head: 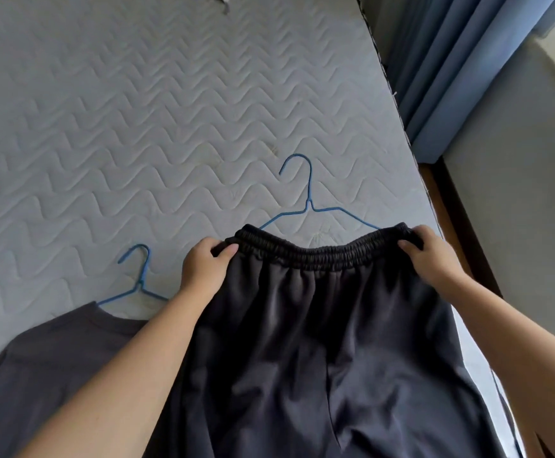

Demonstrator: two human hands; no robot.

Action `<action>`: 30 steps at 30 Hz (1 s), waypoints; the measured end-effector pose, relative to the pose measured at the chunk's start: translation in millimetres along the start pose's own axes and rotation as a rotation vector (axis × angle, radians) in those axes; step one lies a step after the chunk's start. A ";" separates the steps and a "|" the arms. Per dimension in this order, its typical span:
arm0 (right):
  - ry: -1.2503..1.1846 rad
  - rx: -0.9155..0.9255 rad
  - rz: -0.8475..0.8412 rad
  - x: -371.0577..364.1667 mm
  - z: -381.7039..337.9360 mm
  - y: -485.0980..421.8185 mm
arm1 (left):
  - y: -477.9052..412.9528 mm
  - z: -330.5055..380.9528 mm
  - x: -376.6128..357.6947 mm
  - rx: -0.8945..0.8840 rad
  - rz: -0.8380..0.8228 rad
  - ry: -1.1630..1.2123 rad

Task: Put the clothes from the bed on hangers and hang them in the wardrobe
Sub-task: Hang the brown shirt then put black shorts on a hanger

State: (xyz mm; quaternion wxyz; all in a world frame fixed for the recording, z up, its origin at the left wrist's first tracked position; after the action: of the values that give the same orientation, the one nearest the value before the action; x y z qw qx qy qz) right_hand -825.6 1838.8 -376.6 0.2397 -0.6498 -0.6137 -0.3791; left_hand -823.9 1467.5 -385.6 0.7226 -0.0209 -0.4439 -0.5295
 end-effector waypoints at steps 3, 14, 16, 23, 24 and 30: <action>0.028 -0.029 0.049 2.2 19.3 -27.3 | -19.1 17.8 -26.7 -0.025 -0.001 0.027; 0.004 -0.169 -0.011 -56.8 110.3 -84.6 | -87.3 -11.9 -138.7 0.065 -0.022 -0.063; -0.052 -0.201 0.018 -68.2 126.1 -91.8 | -95.4 -18.0 -147.2 0.064 -0.002 -0.090; -0.086 -0.230 0.034 -76.0 144.4 -97.8 | -97.6 -21.9 -156.6 0.085 -0.131 -0.087; -0.096 -0.227 0.030 -75.7 141.9 -94.6 | -95.0 -22.8 -156.4 0.094 -0.195 -0.053; -0.106 -0.160 0.074 -60.5 126.4 -29.4 | -22.7 -41.0 -108.2 0.017 -0.107 -0.273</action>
State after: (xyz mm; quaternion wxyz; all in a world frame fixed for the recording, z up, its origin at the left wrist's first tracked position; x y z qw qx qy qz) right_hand -826.9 1903.6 -504.2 0.1683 -0.7081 -0.5689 -0.3830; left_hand -821.2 1517.8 -492.2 0.6263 -0.0630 -0.5430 -0.5558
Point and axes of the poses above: each hand's wrist, its own y-axis away from the middle knuckle, its own x-axis out of the back of the hand, z = x × y, the point moved 7 cm from there along -y, towards the middle knuckle, and after that the axes turned 13 degrees about x, right-handed, at the moved point
